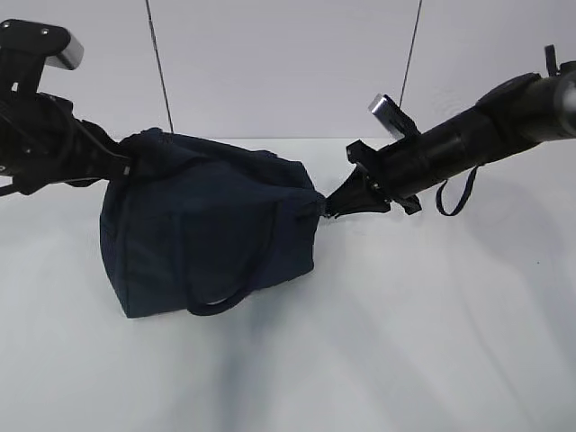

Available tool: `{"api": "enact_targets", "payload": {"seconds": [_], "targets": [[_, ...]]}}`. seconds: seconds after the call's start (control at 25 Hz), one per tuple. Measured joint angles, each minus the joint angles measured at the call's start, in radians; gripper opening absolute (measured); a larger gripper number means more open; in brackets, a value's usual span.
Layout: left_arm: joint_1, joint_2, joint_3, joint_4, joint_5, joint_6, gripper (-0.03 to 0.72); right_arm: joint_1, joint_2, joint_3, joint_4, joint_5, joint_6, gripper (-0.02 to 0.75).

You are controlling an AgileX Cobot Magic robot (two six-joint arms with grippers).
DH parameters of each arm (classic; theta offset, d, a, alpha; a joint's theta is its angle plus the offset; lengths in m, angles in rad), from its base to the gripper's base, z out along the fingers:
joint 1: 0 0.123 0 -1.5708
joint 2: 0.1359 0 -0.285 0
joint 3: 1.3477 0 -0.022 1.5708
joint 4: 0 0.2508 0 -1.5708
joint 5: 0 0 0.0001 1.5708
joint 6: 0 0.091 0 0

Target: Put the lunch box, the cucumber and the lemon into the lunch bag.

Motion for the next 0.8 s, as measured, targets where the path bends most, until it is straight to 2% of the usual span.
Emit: {"api": "enact_targets", "payload": {"seconds": [0.2,0.28,0.36,0.52,0.56,0.64,0.8], "targets": [[0.000,0.000,0.000,0.003,-0.030,0.000,-0.001,-0.004,-0.039,-0.011,-0.022,0.150,-0.058,0.008],[0.000,0.000,0.000,0.005,-0.028,0.000,0.028,-0.006,-0.063,-0.011,-0.022,0.172,-0.070,0.008],[0.002,0.000,0.000,0.009,-0.020,0.000,0.123,-0.004,-0.083,-0.011,-0.022,0.181,-0.075,0.008],[0.002,-0.004,0.000,0.009,0.038,0.000,0.411,0.021,-0.094,-0.011,-0.026,0.183,-0.079,0.008],[0.002,-0.006,0.000,0.009,0.056,0.000,0.456,0.032,-0.094,-0.011,-0.026,0.183,-0.079,0.008],[0.002,-0.010,-0.004,0.022,0.084,0.000,0.512,0.061,-0.094,-0.011,-0.030,0.183,-0.079,0.008],[0.002,-0.038,-0.051,0.128,0.168,0.000,0.540,0.099,-0.094,-0.011,-0.032,0.183,-0.079,0.008]]}}
